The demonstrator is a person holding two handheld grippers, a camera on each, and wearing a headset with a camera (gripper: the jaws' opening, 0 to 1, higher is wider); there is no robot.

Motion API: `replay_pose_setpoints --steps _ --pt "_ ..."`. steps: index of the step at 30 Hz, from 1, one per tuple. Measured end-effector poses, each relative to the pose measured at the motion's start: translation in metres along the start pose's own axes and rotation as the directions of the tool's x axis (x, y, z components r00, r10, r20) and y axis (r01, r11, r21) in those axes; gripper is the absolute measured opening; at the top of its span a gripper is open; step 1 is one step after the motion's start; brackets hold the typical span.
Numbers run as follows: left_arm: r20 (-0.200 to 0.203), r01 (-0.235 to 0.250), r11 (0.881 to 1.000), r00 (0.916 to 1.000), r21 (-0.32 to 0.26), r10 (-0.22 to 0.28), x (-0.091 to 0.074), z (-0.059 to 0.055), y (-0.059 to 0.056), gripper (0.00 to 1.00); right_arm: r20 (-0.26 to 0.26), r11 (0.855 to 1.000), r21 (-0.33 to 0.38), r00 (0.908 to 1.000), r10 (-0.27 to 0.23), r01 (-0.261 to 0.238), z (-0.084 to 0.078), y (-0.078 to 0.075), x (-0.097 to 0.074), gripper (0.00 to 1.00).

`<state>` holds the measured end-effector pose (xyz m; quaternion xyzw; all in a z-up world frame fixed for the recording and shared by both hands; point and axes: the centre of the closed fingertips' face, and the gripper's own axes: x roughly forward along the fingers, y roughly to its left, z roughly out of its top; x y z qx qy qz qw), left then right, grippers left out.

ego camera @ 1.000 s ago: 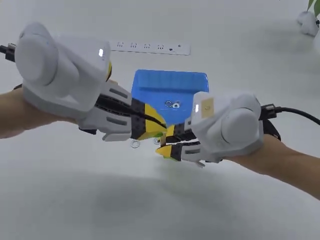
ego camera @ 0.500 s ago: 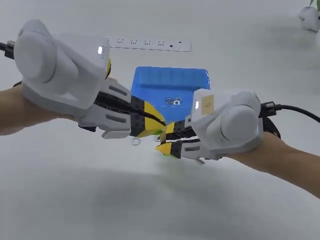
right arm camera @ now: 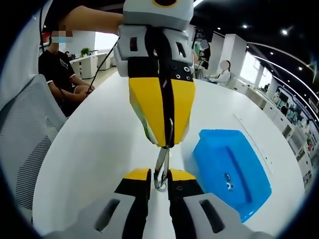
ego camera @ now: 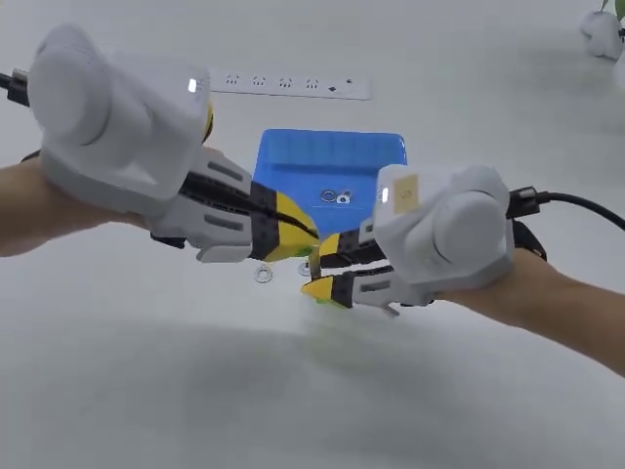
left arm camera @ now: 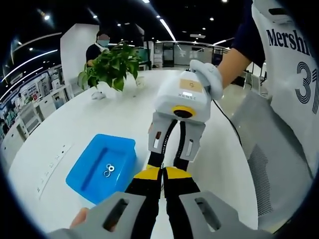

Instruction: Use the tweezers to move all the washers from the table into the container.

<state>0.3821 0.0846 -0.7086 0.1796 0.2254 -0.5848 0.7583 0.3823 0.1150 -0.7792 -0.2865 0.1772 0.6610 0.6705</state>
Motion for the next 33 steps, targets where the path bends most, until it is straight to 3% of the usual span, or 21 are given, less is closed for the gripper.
replay_pose_setpoints --steps 9,14,17,33 --pt "-0.019 0.031 0.999 0.9993 -0.028 -0.031 0.004 0.0 -0.003 0.05 0.007 0.999 0.035 0.9999 -0.008 0.008 -0.002 0.001 -0.002 0.1" --pt "-0.032 0.037 0.999 0.9988 -0.017 -0.038 0.003 -0.001 -0.008 0.06 -0.007 1.0 -0.001 1.0 -0.007 0.007 -0.001 0.004 -0.002 0.1" --pt "-0.024 0.034 0.999 0.9991 -0.039 -0.035 0.0 0.0 -0.007 0.06 0.0 1.0 0.0 1.0 -0.009 0.009 0.001 0.005 -0.004 0.1" --pt "-0.002 0.023 0.999 0.9997 0.031 -0.023 -0.025 0.03 -0.007 0.06 0.021 0.998 -0.043 0.9988 -0.044 0.045 0.032 -0.004 -0.026 0.1"
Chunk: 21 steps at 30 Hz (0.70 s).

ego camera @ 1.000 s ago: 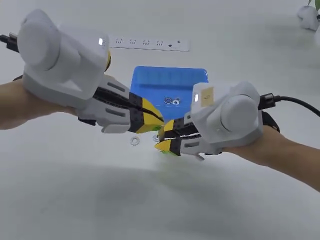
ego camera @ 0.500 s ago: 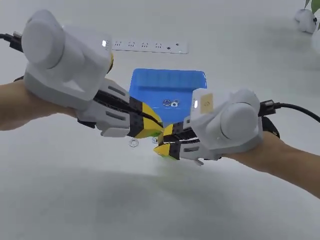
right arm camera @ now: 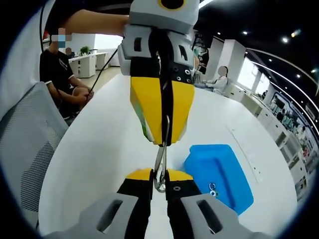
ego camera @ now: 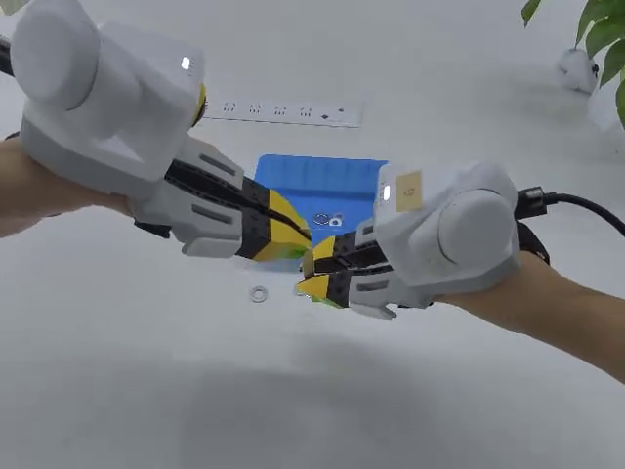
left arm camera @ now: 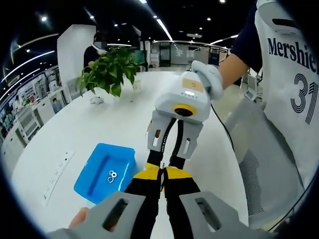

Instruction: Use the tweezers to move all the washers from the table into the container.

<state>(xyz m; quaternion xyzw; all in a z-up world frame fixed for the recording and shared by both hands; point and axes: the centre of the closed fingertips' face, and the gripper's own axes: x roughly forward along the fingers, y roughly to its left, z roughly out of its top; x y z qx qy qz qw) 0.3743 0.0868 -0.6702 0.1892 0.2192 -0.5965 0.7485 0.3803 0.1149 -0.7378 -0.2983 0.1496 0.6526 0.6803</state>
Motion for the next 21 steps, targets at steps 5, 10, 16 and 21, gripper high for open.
replay_pose_setpoints --steps 5,10,16,21 --pt "0.004 -0.005 0.999 1.0 0.039 0.005 -0.008 0.014 0.006 0.06 0.008 0.999 -0.023 0.9997 -0.023 0.023 0.011 -0.011 -0.009 0.1" --pt "0.016 -0.018 0.997 0.9997 0.072 0.017 -0.014 0.028 0.016 0.05 0.027 0.998 -0.038 0.9984 -0.049 0.05 0.021 -0.028 -0.017 0.1" --pt "0.014 -0.02 0.994 0.9997 0.11 0.018 -0.014 0.039 0.03 0.05 0.028 0.996 -0.058 0.9969 -0.073 0.075 0.024 -0.046 -0.022 0.1" --pt "0.013 -0.012 0.99 0.9999 0.139 0.01 -0.01 0.045 0.043 0.05 0.028 0.994 -0.06 0.9955 -0.09 0.092 0.023 -0.062 -0.025 0.1"
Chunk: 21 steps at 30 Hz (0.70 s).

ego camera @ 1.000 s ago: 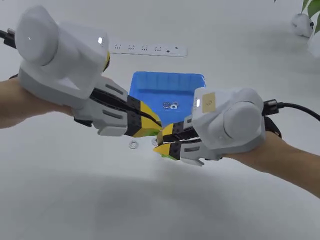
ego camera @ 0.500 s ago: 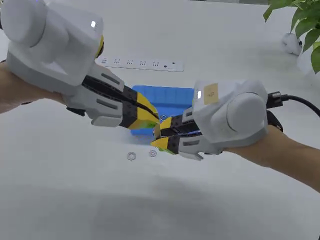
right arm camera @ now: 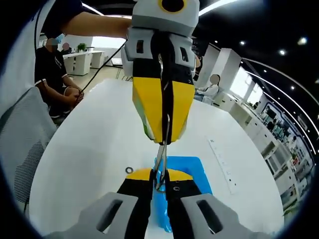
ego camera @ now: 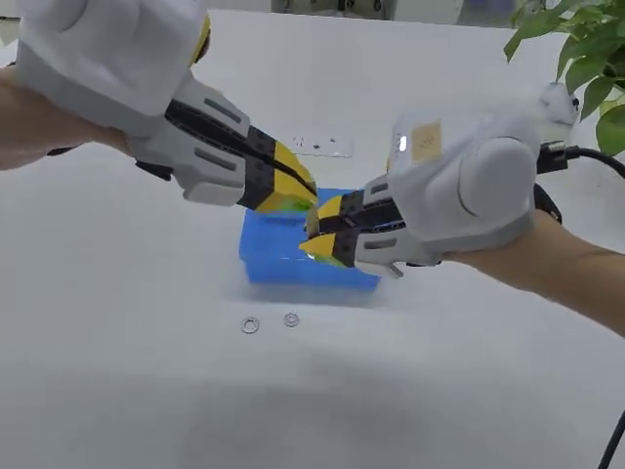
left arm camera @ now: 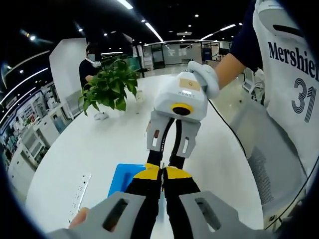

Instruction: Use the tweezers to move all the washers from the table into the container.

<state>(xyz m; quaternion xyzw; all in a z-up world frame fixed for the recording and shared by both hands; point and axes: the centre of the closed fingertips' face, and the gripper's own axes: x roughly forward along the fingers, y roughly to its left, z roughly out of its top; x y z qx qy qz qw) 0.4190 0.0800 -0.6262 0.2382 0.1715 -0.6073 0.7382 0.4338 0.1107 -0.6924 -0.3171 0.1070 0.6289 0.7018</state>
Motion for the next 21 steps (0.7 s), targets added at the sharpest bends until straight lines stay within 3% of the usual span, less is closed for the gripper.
replay_pose_setpoints --steps 5,8,12,21 --pt "-0.006 0.002 1.0 1.0 0.017 -0.002 0.004 -0.001 0.018 0.05 -0.007 1.0 -0.005 0.9998 -0.021 0.021 -0.005 -0.017 0.004 0.1" --pt "-0.016 0.001 1.0 0.9999 0.016 -0.001 0.008 -0.009 0.034 0.05 -0.003 1.0 0.01 0.9996 -0.027 0.027 -0.01 -0.027 0.01 0.1" --pt "-0.028 0.001 1.0 0.9996 0.026 0.0 0.013 -0.018 0.046 0.05 -0.005 0.999 0.014 0.9996 -0.029 0.029 -0.017 -0.034 0.019 0.1" --pt "-0.049 0.003 1.0 0.9988 -0.029 -0.004 0.031 -0.045 0.069 0.05 -0.023 0.998 0.056 0.9997 -0.011 0.012 -0.042 -0.045 0.04 0.1"
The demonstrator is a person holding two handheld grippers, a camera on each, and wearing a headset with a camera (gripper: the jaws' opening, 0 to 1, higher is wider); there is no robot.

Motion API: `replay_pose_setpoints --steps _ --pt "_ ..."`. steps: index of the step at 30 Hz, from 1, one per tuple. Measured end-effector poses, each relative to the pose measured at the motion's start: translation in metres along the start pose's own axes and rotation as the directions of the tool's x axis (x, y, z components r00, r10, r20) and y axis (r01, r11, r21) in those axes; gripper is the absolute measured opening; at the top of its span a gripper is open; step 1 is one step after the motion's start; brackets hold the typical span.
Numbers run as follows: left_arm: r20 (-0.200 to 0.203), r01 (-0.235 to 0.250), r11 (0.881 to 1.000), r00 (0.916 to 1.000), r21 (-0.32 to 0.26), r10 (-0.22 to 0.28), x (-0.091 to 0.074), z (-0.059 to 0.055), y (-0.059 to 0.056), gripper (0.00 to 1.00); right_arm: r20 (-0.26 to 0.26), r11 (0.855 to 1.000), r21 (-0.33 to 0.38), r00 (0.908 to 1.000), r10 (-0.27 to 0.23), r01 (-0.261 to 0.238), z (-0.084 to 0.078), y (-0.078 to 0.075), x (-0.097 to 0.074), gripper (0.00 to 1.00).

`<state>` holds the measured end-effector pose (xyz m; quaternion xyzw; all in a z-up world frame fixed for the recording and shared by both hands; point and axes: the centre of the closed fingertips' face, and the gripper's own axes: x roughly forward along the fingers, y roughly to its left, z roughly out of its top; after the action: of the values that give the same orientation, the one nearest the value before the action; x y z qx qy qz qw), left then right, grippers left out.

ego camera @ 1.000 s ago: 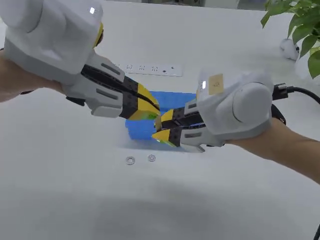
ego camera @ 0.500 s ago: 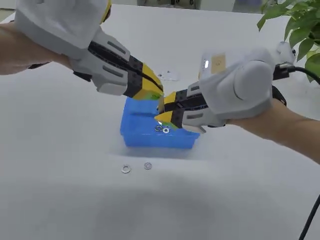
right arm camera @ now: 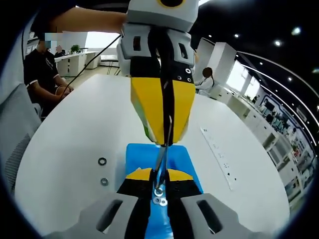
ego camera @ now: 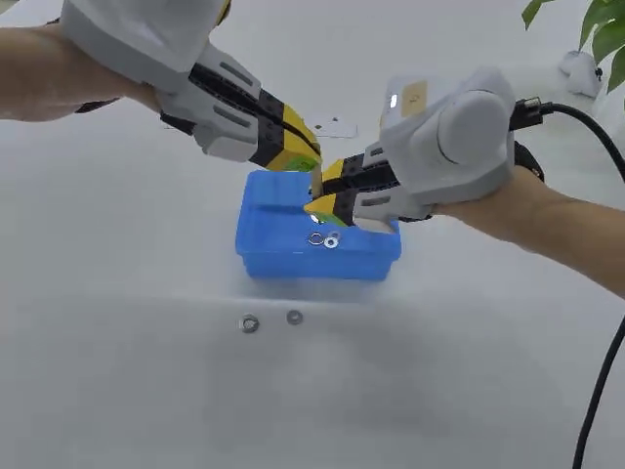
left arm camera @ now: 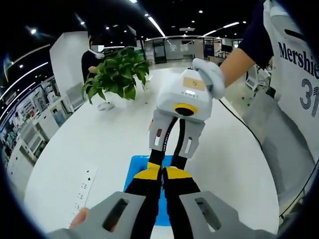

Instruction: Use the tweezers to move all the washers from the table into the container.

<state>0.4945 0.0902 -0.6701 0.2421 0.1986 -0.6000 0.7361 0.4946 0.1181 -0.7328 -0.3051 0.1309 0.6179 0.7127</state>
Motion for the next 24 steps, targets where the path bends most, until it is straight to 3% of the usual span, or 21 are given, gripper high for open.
replay_pose_setpoints --steps 3,12,14,24 --pt "-0.016 0.009 1.0 0.9998 -0.018 -0.009 0.01 -0.009 0.003 0.05 -0.017 1.0 0.011 0.9998 0.008 -0.008 -0.015 -0.007 0.011 0.1" --pt "-0.046 0.033 0.998 0.9983 -0.044 -0.035 0.03 -0.025 0.007 0.06 -0.04 0.999 0.049 0.9989 0.023 -0.021 -0.035 -0.002 0.02 0.1" --pt "-0.044 0.034 0.998 0.9984 -0.046 -0.036 0.03 -0.019 0.004 0.06 -0.042 0.998 0.058 0.9988 0.023 -0.021 -0.037 -0.002 0.02 0.1" --pt "-0.043 0.038 0.998 0.9983 -0.043 -0.04 0.032 -0.022 0.005 0.06 -0.056 0.998 0.055 0.9984 0.012 -0.009 -0.038 -0.003 0.019 0.11"
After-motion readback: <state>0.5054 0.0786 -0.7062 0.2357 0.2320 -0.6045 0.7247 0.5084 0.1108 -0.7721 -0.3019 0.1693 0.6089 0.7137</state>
